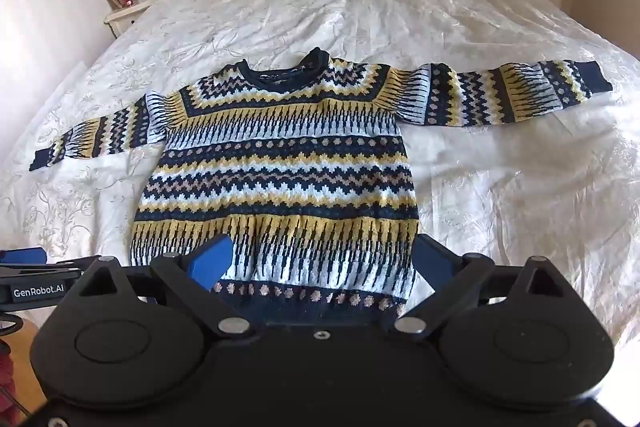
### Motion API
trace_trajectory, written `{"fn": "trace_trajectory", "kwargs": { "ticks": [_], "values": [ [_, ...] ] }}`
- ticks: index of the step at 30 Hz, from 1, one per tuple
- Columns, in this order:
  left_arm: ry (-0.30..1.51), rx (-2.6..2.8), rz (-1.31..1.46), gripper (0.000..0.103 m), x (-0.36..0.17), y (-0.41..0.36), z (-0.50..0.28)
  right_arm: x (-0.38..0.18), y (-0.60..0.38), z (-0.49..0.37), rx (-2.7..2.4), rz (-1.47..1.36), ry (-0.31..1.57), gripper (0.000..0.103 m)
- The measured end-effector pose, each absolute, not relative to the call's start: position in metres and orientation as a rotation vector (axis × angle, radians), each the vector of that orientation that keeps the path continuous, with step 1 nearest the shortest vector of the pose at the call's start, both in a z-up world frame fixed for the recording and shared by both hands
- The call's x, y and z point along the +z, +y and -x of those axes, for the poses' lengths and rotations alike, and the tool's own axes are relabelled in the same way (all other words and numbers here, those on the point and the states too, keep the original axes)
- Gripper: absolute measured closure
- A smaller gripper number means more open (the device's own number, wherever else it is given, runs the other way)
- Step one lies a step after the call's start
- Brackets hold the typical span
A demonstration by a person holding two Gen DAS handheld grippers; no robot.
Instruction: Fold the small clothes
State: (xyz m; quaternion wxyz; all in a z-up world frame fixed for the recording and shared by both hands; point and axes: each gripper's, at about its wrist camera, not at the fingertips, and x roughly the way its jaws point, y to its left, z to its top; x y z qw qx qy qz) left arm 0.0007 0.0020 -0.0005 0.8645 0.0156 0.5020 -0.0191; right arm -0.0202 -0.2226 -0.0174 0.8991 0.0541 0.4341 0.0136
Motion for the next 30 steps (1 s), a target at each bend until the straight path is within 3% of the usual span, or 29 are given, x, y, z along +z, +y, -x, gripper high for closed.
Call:
{"fn": "trace_trajectory", "kwargs": {
  "ticks": [30],
  "values": [
    [1.080, -0.057, -0.112, 0.016, -0.002, -0.001, 0.000, -0.021, -0.214, 0.018, -0.011, -0.154, 0.970, 0.006]
  ]
}}
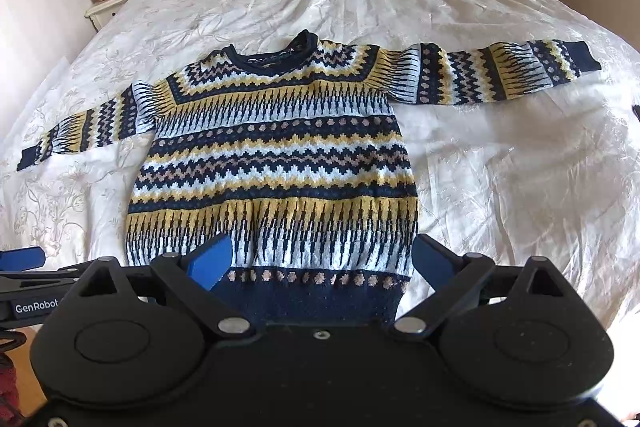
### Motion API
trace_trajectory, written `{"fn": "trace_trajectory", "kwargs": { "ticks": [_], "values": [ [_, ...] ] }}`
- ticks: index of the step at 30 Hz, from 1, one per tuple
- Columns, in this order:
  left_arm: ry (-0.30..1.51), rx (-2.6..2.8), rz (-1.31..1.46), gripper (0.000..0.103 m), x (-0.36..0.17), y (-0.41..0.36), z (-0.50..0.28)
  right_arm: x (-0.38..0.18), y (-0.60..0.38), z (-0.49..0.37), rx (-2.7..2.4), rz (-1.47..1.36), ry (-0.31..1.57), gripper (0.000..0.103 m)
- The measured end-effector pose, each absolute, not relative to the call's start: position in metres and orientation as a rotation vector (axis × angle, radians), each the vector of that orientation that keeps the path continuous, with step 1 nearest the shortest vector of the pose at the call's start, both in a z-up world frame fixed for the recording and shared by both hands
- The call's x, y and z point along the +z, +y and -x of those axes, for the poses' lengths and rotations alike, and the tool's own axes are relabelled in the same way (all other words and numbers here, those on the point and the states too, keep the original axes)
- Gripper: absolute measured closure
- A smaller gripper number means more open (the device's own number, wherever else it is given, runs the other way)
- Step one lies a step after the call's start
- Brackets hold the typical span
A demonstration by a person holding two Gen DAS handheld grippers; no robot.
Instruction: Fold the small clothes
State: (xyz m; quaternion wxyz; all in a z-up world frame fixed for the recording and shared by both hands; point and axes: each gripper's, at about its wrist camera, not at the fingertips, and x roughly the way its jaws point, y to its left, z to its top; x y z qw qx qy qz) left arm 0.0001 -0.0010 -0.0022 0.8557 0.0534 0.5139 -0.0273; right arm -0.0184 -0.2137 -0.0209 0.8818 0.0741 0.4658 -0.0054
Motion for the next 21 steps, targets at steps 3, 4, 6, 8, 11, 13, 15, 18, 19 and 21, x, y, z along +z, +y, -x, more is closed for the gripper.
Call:
{"fn": "trace_trajectory", "kwargs": {
  "ticks": [3, 4, 6, 8, 11, 13, 15, 18, 19, 21],
  "values": [
    [1.089, -0.055, -0.108, 0.016, -0.004, 0.001, -0.001, -0.023, -0.210, 0.017, -0.004, -0.151, 0.978, 0.006],
    [1.092, -0.053, -0.104, 0.016, -0.004, 0.001, -0.001, -0.023, -0.208, 0.017, -0.002, -0.147, 0.980, 0.006],
    [1.096, -0.049, -0.100, 0.016, -0.005, 0.003, -0.001, -0.023, -0.206, 0.018, 0.005, -0.141, 0.981, 0.006],
    [1.101, -0.047, -0.094, 0.016, -0.005, 0.004, -0.001, -0.023, -0.204, 0.018, 0.010, -0.137, 0.982, 0.006],
    [1.107, -0.044, -0.087, 0.016, -0.005, 0.005, -0.001, -0.023, -0.202, 0.018, 0.016, -0.132, 0.984, 0.006],
    [1.107, -0.044, -0.086, 0.016, -0.005, 0.005, -0.001, -0.023, -0.202, 0.018, 0.019, -0.131, 0.983, 0.006],
    [1.107, -0.045, -0.087, 0.016, -0.005, 0.005, -0.001, -0.023, -0.202, 0.019, 0.019, -0.132, 0.982, 0.006],
    [1.107, -0.046, -0.088, 0.016, -0.005, 0.005, -0.001, -0.022, -0.202, 0.019, 0.019, -0.133, 0.982, 0.006],
    [1.107, -0.047, -0.087, 0.016, -0.004, 0.005, -0.001, -0.022, -0.202, 0.019, 0.019, -0.133, 0.982, 0.006],
    [1.106, -0.047, -0.087, 0.016, -0.004, 0.004, -0.001, -0.022, -0.202, 0.019, 0.020, -0.133, 0.982, 0.006]
  ]
}}
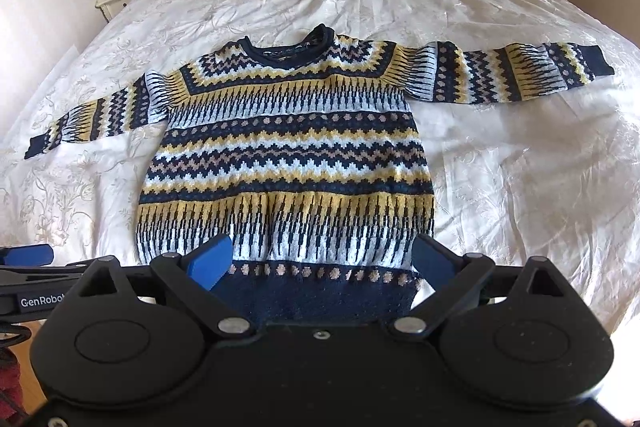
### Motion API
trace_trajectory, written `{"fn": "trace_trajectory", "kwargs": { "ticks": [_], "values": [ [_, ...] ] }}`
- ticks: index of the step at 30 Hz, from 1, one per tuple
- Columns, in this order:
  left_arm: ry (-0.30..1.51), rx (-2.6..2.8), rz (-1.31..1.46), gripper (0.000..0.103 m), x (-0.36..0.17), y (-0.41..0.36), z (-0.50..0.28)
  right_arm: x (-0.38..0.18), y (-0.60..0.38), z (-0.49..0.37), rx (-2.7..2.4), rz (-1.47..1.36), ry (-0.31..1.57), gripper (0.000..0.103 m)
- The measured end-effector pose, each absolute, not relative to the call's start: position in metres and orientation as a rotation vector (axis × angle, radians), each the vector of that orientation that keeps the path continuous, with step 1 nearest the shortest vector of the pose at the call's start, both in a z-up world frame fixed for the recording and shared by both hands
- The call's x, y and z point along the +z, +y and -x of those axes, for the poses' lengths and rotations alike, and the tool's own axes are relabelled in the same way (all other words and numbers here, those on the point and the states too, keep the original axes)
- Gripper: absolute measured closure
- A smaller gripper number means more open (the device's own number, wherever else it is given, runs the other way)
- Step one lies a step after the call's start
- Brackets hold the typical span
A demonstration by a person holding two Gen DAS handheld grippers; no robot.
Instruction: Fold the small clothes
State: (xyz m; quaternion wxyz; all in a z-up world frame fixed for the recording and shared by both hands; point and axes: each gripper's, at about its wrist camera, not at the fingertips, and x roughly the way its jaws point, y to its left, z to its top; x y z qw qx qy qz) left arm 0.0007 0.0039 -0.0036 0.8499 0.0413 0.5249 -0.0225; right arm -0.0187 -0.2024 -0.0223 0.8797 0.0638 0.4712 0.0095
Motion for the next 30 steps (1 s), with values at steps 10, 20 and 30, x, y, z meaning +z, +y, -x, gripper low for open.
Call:
{"fn": "trace_trajectory", "kwargs": {
  "ticks": [10, 20, 30],
  "values": [
    [1.120, -0.048, -0.086, 0.016, -0.005, 0.001, -0.002, -0.021, -0.201, 0.020, 0.022, -0.142, 0.985, 0.006],
    [1.153, -0.034, -0.100, 0.016, -0.010, 0.001, -0.004, -0.025, -0.202, 0.020, 0.029, -0.150, 0.993, 0.006],
    [1.179, -0.029, -0.088, 0.016, -0.015, -0.002, -0.009, -0.030, -0.205, 0.012, 0.043, -0.151, 1.015, 0.006]
  ]
}}
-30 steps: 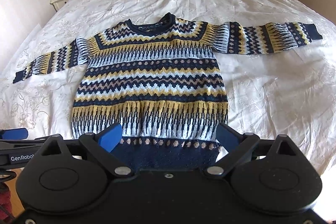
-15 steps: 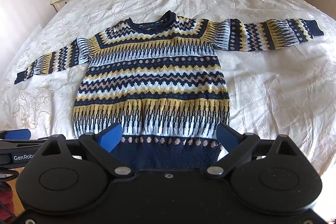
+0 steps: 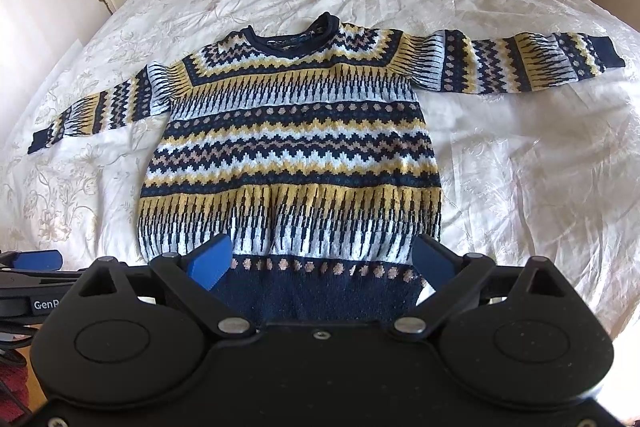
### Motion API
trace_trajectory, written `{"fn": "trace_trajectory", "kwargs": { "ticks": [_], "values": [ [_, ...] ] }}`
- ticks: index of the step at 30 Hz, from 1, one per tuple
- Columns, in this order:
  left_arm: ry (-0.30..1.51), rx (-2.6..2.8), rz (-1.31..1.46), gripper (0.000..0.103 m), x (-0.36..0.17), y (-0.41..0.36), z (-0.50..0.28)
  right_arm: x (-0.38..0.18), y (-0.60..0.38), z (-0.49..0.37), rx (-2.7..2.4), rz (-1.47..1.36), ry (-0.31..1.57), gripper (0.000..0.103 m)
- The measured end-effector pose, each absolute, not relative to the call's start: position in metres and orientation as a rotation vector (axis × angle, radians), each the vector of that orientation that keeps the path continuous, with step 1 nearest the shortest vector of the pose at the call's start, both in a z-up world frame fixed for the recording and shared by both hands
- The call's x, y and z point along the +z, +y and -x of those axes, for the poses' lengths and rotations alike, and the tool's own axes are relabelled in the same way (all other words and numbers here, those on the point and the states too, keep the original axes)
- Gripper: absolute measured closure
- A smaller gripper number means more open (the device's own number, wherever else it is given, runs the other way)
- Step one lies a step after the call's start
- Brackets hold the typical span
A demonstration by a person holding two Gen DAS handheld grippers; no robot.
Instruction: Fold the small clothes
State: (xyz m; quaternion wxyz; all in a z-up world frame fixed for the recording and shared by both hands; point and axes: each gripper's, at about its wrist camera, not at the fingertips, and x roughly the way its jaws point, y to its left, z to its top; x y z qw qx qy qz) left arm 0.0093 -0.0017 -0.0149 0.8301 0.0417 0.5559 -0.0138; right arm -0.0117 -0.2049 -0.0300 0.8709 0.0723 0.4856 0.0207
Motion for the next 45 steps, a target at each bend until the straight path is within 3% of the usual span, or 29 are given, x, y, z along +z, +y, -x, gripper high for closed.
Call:
{"fn": "trace_trajectory", "kwargs": {
  "ticks": [20, 31, 33, 35, 45],
  "values": [
    [0.965, -0.061, 0.082, 0.016, -0.002, -0.032, -0.065, -0.040, -0.290, -0.054, 0.081, -0.225, 0.957, 0.006],
    [1.040, 0.029, 0.020, 0.017, -0.012, -0.068, -0.109, -0.067, -0.400, -0.132, -0.026, -0.274, 0.958, 0.007],
    [1.049, 0.042, 0.038, 0.019, -0.014, -0.072, -0.115, -0.072, -0.422, -0.146, -0.044, -0.291, 0.966, 0.007],
    [1.068, 0.046, 0.058, 0.026, -0.017, -0.077, -0.122, -0.075, -0.443, -0.159, -0.067, -0.299, 0.971, 0.007],
    [1.141, 0.109, 0.063, 0.026, -0.035, -0.099, -0.143, -0.093, -0.563, -0.204, -0.250, -0.392, 0.974, 0.007]
  ]
}}
